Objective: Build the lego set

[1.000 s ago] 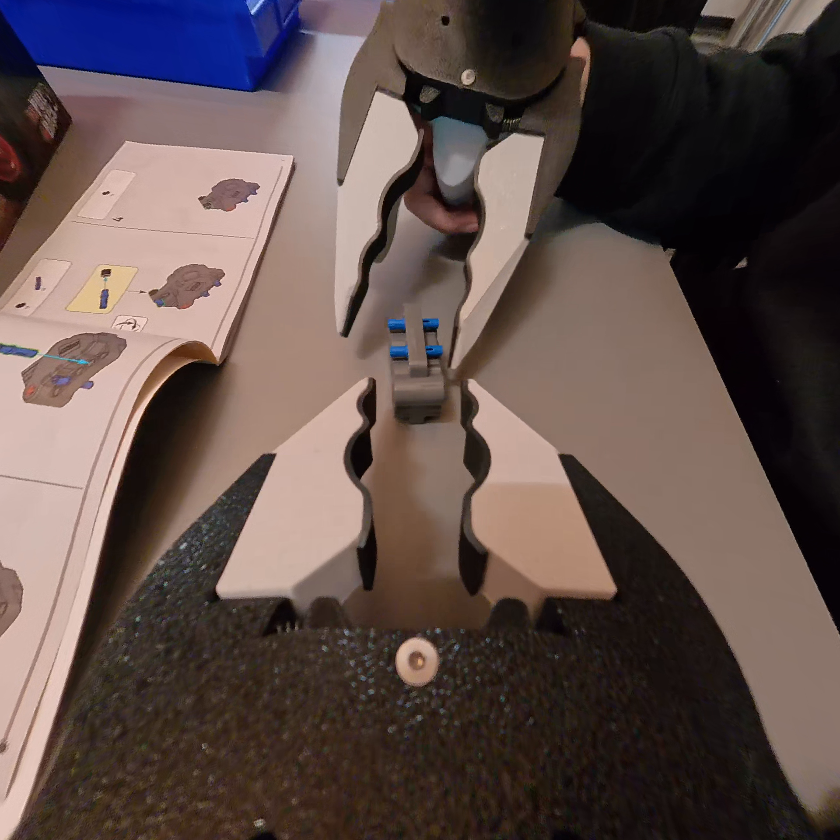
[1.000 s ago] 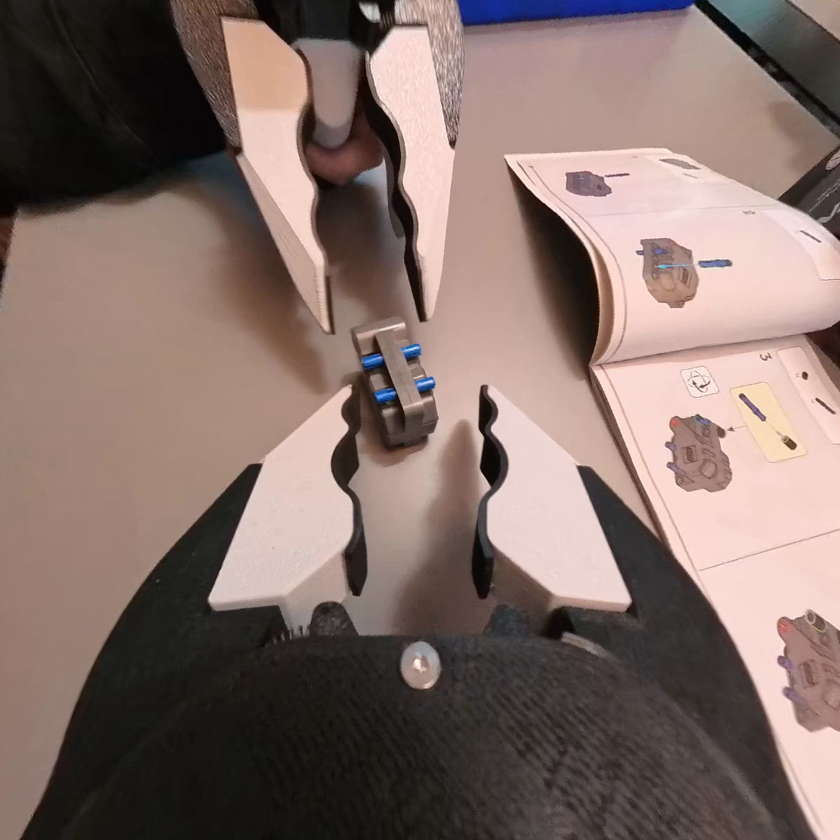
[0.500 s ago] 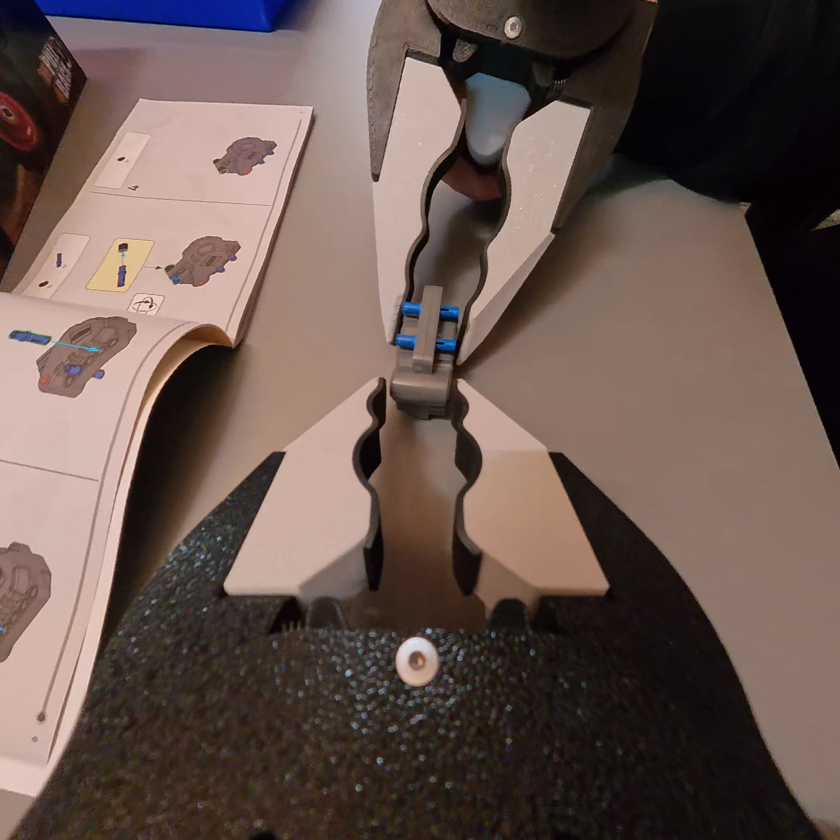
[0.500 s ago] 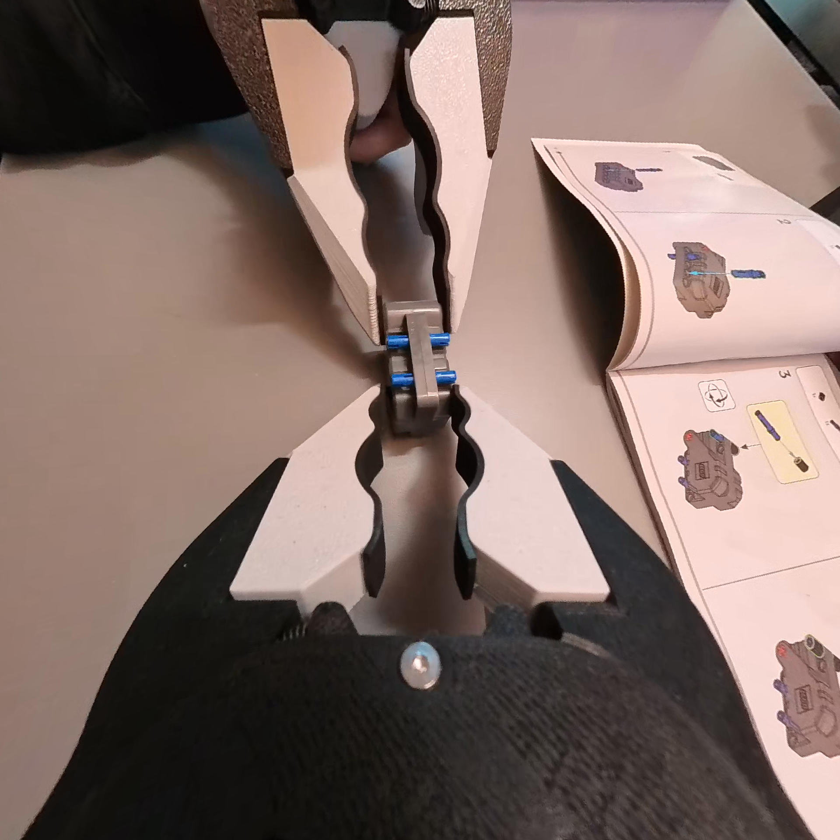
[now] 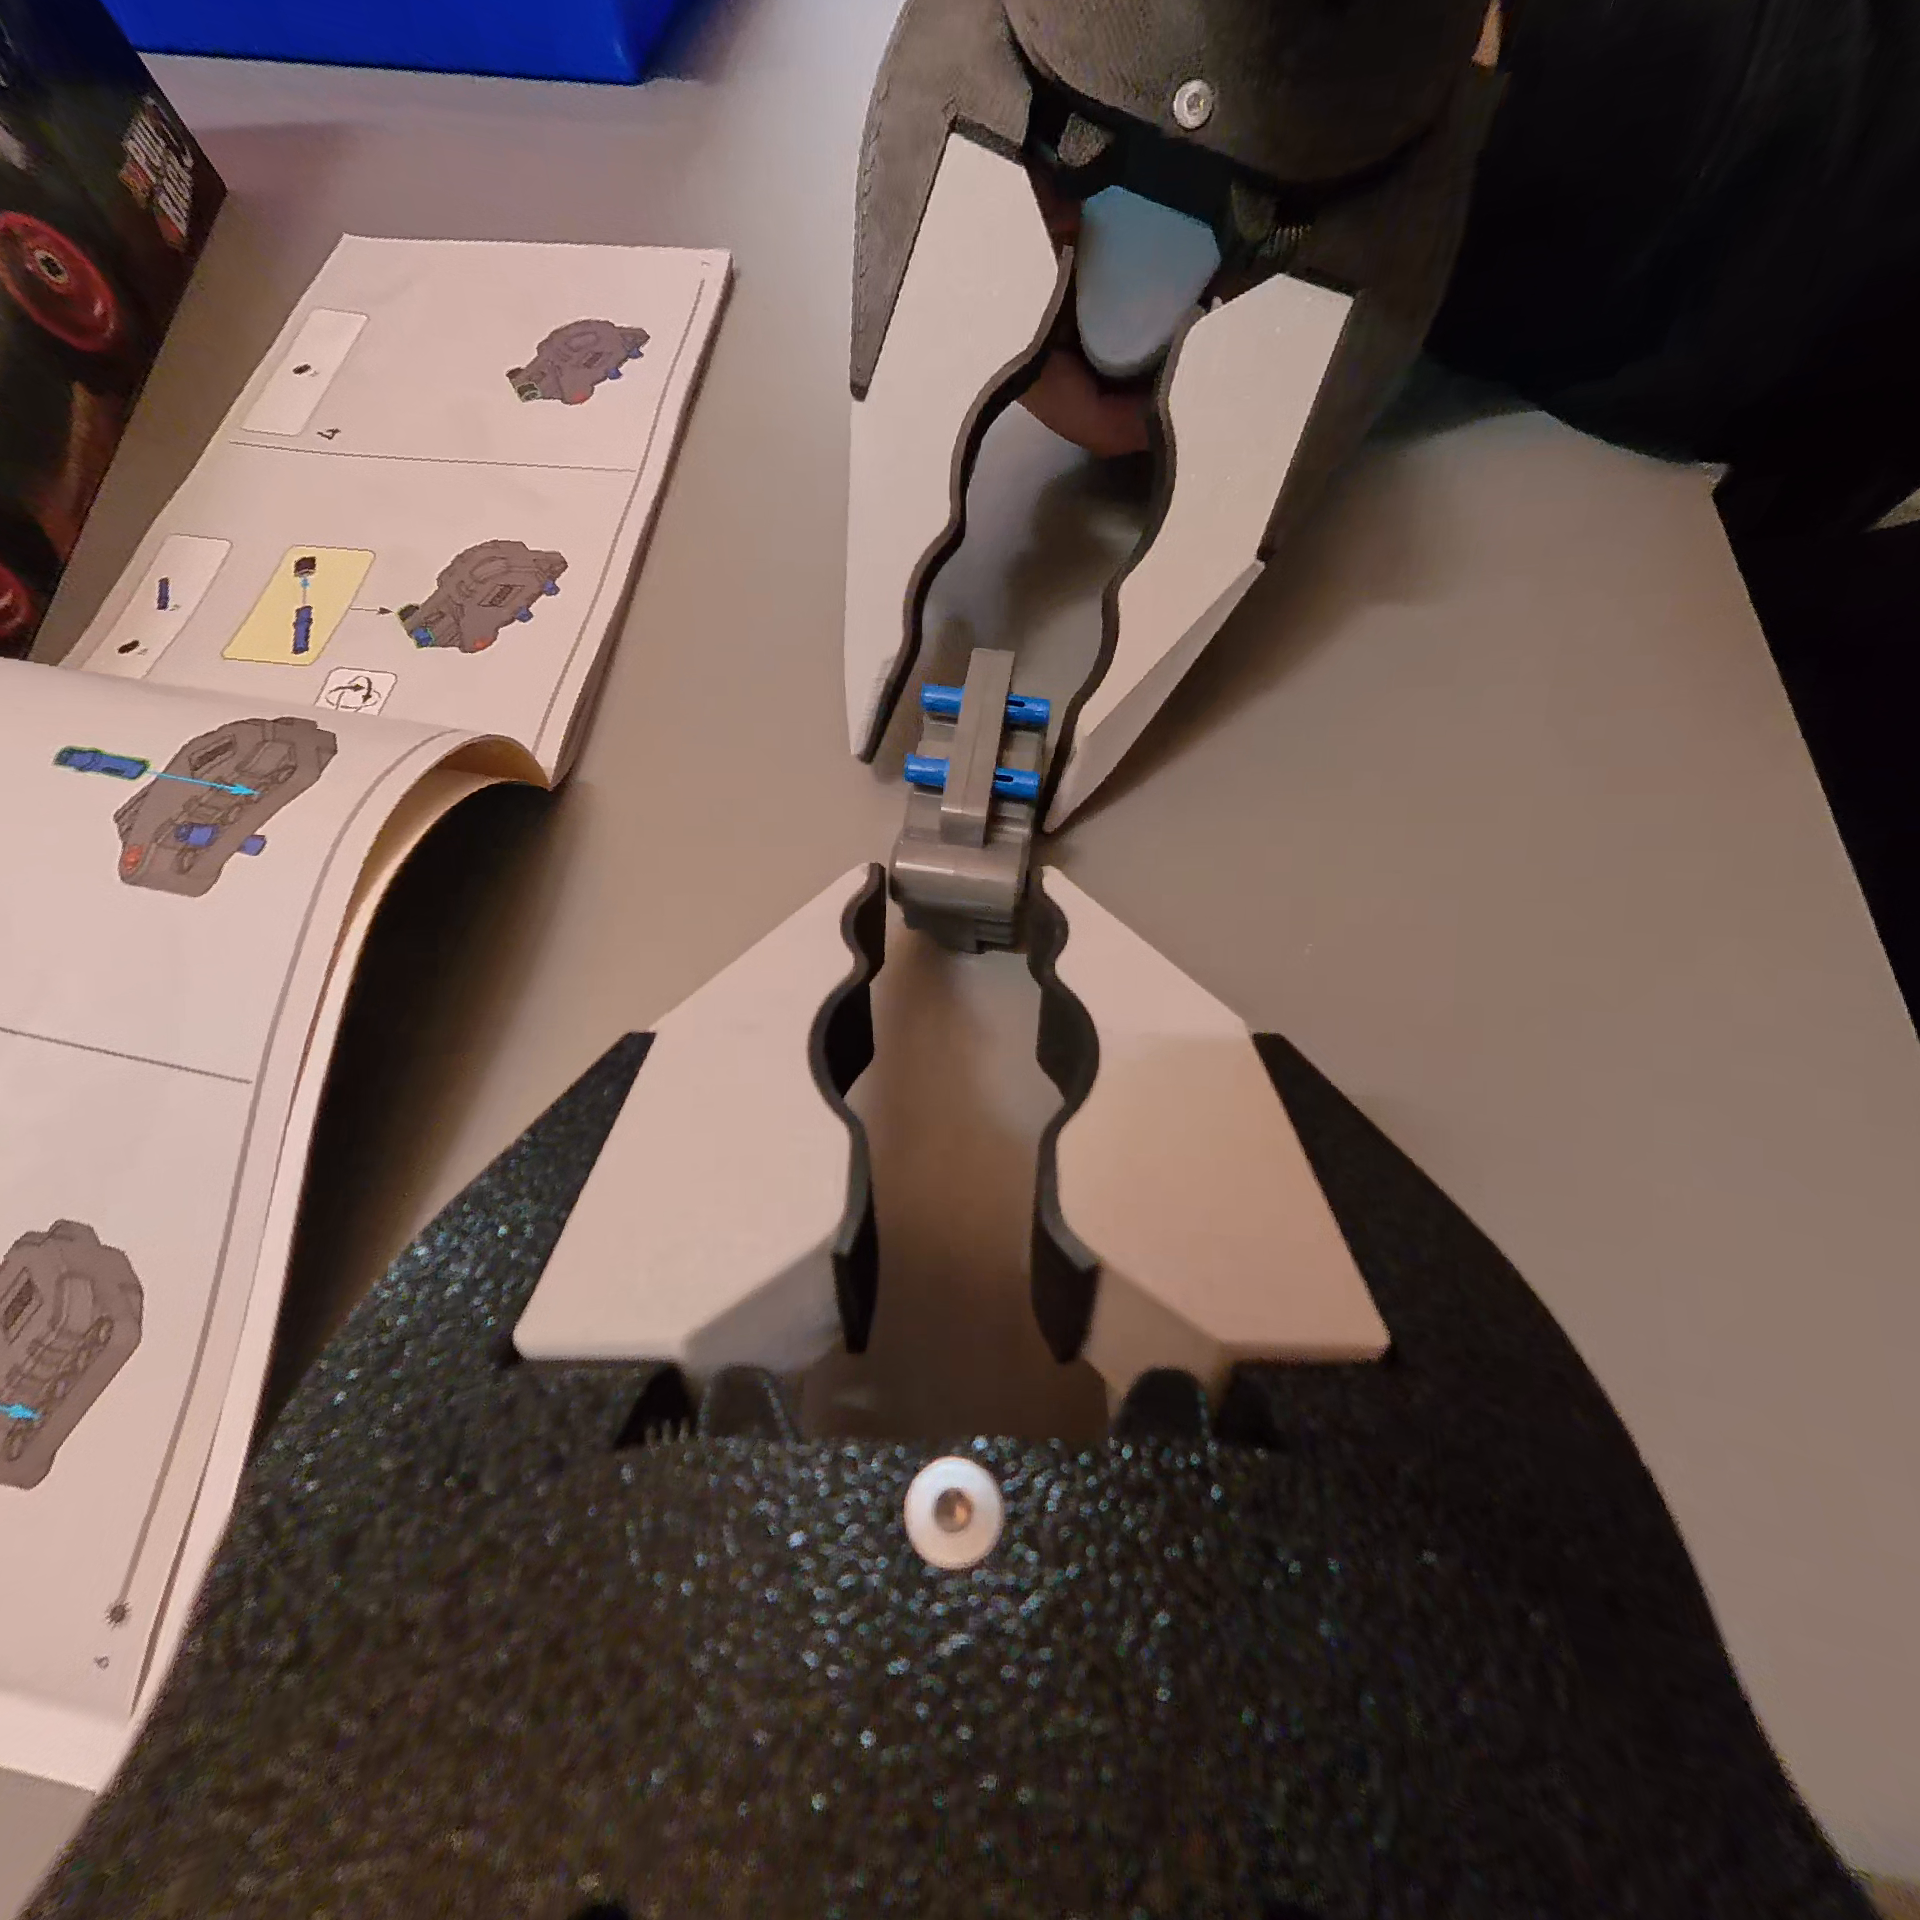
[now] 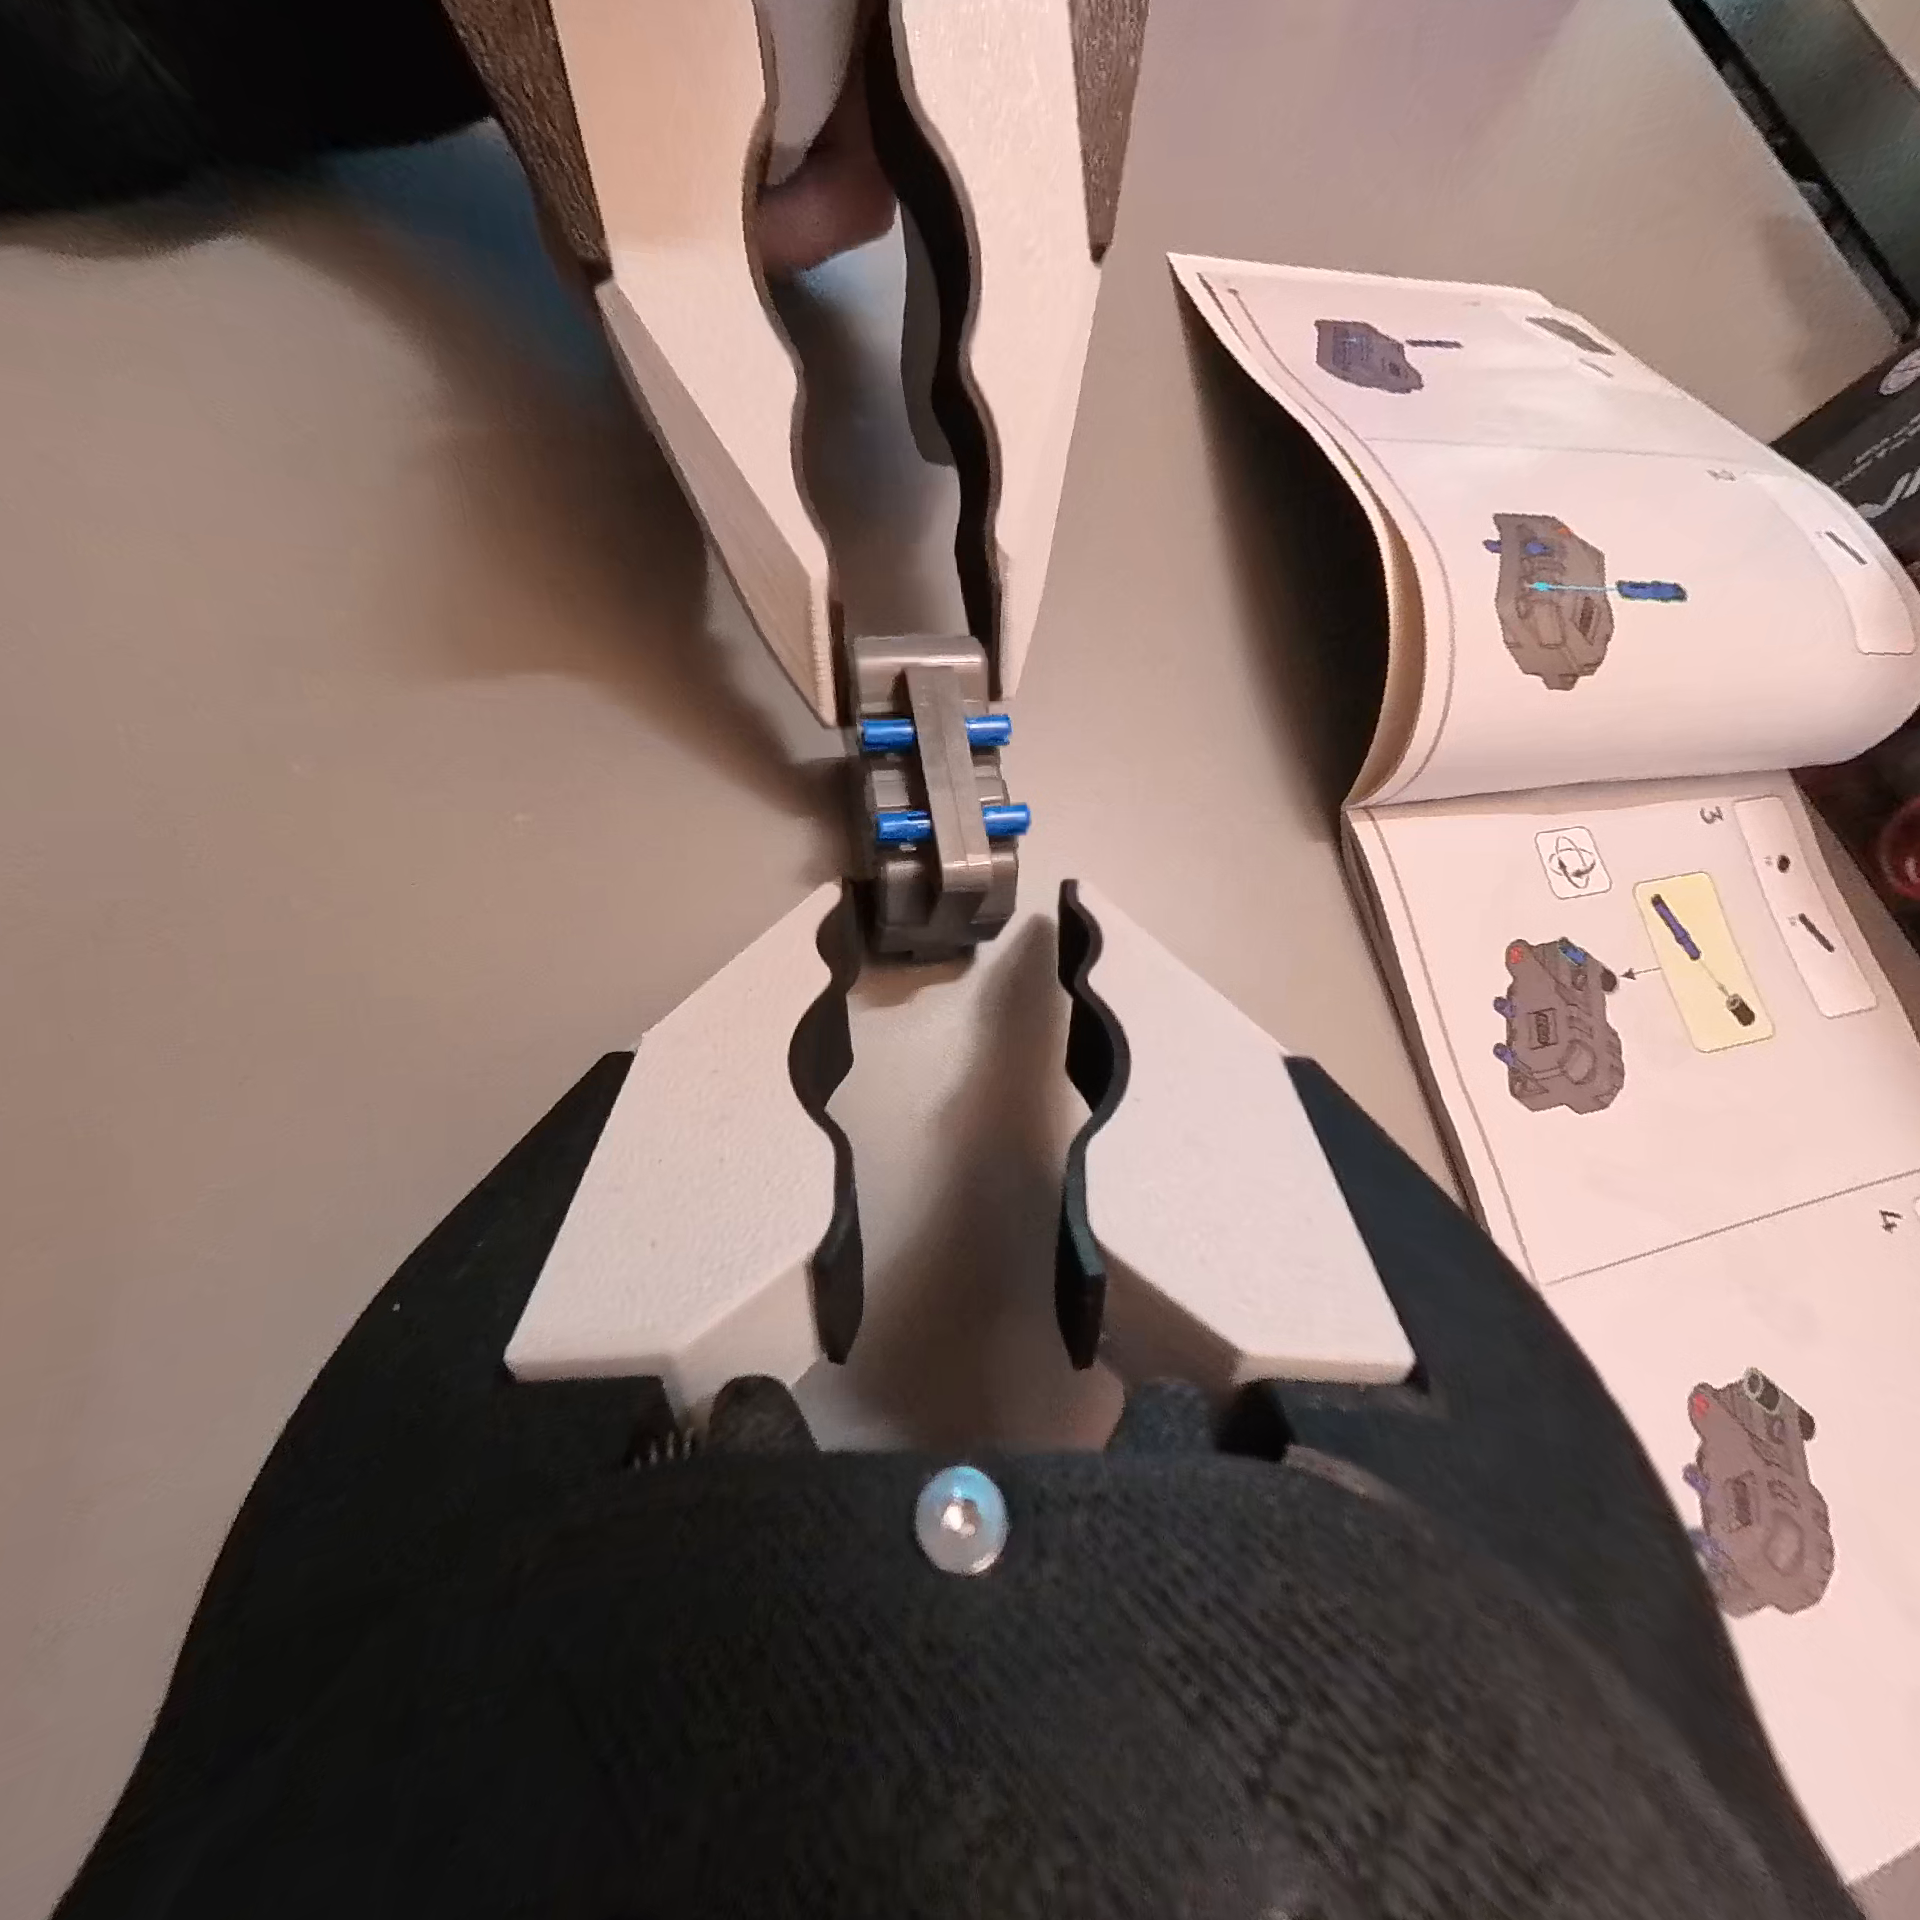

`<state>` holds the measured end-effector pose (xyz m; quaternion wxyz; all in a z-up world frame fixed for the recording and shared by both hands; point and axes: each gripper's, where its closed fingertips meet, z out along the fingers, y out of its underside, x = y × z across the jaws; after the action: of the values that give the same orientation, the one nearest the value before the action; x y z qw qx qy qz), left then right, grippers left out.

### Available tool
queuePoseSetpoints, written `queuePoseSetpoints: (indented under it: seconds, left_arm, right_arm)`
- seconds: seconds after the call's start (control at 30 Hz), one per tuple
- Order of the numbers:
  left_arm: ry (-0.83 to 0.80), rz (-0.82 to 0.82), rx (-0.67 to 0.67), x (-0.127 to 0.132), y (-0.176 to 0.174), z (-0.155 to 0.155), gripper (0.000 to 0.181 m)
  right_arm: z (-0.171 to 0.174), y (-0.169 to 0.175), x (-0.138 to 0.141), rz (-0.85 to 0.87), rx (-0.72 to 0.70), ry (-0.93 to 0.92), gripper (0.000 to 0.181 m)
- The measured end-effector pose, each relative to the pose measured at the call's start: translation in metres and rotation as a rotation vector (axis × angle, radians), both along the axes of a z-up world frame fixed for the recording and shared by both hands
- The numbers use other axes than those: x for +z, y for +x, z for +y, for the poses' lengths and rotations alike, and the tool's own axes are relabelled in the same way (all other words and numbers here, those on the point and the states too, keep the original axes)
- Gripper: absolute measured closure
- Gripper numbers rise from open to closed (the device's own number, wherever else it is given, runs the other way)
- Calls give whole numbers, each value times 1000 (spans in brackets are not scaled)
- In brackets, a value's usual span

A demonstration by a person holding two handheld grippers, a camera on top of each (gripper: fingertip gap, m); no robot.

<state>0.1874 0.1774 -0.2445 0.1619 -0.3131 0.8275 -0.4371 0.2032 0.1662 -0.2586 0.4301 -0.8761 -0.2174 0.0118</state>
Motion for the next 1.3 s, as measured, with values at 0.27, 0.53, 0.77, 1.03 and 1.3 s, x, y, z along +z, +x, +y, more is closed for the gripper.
queuePoseSetpoints:
  seconds: [0.27,0.53,0.77,1.03,1.3]
  left_arm:
    - [-82,-20,23,12,2,4,157]
    - [-84,-17,21,12,2,4,157]
    - [-92,-18,19,12,2,5,158]
    - [-91,-19,24,12,3,5,158]
    - [-115,-24,39,15,4,7,159]
  right_arm:
    - [-2,-2,-2,46,17,-30,151]
    - [-2,-2,-2,67,18,-43,151]
    - [-1,0,-2,68,9,-42,149]
    - [-1,0,-2,69,9,-43,149]
    - [-1,0,-2,73,7,-46,148]
